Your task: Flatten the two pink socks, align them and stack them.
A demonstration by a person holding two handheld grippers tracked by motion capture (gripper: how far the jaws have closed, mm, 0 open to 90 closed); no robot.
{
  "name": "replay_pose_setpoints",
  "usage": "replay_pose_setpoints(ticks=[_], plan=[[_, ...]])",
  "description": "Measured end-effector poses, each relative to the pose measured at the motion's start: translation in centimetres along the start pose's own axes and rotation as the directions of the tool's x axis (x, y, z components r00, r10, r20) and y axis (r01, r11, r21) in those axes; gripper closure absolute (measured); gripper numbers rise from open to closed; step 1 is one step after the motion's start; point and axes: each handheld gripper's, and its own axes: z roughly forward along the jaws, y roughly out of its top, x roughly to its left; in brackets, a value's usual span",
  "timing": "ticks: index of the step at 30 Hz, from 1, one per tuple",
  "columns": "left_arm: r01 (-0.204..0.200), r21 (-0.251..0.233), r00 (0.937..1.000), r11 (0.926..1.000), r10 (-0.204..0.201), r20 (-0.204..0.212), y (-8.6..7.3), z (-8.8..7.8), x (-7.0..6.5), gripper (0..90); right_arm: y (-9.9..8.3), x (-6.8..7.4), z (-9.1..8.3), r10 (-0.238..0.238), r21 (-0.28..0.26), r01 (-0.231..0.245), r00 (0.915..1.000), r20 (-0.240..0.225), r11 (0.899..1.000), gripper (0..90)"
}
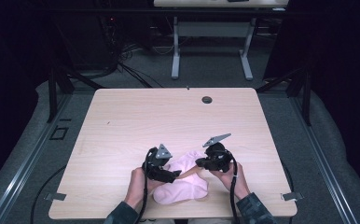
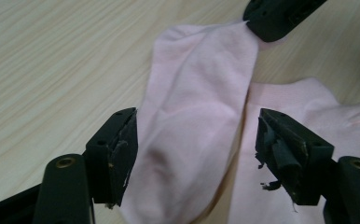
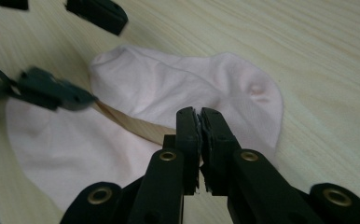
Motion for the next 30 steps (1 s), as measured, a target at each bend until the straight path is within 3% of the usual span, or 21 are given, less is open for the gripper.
replay_pose_setpoints(ticks=[3,6,8,10,13,18,21,22,26,30], plan=[[-0.049,0.014,0.9986,0.9987,0.049,-0.021,0.7,1.0,-1.4,31.7,0.4,0.2,-0.7,0.018,0.0,-0.018,0.9997,-0.013,1.0,85.8],[-0.065,0.003,0.9975,0.9979,0.065,-0.028,1.1,1.6,-1.9,39.7,0.4,0.4,-0.9,0.031,-0.022,-0.031,0.9992,-0.025,0.999,85.7],[-0.074,-0.016,0.9967,0.9971,0.073,-0.034,1.3,1.8,-1.9,54.1,0.4,0.4,-1.2,0.028,-0.021,-0.029,0.9988,-0.041,0.999,85.7],[-0.072,-0.021,0.9974,0.9972,0.072,0.001,1.4,1.9,-1.5,70.8,0.3,0.4,-1.1,0.024,-0.022,-0.025,0.9987,-0.044,0.999,85.5],[-0.076,-0.018,0.9969,0.9969,0.076,0.02,1.7,2.1,-1.3,87.8,0.0,0.2,-1.0,0.025,-0.026,-0.026,0.9986,-0.046,0.999,85.2],[-0.042,-0.01,0.9985,0.9991,0.042,0.035,2.5,1.8,-0.9,88.9,-0.7,0.2,-0.8,-0.001,-0.046,-0.001,0.9997,-0.025,0.999,80.9],[-0.006,-0.002,0.9993,1.0,0.006,0.036,3.3,1.4,-0.6,88.9,-1.2,0.7,-0.9,-0.057,-0.057,0.059,0.9975,0.041,0.997,71.0],[0.003,-0.003,0.9994,1.0,-0.003,0.035,3.5,1.4,-0.6,88.9,-1.5,1.1,-1.0,-0.069,-0.068,0.074,0.9944,0.08,0.995,66.1],[0.039,-0.007,0.9984,0.9992,-0.038,0.041,4.3,1.0,-0.4,88.8,-2.6,2.4,-1.0,-0.1,-0.099,0.116,0.9835,0.151,0.988,53.1],[0.062,-0.016,0.9975,0.9979,-0.062,0.034,4.8,0.8,-0.1,88.8,-3.2,3.5,-0.2,-0.111,-0.124,0.139,0.9714,0.21,0.982,47.7]])
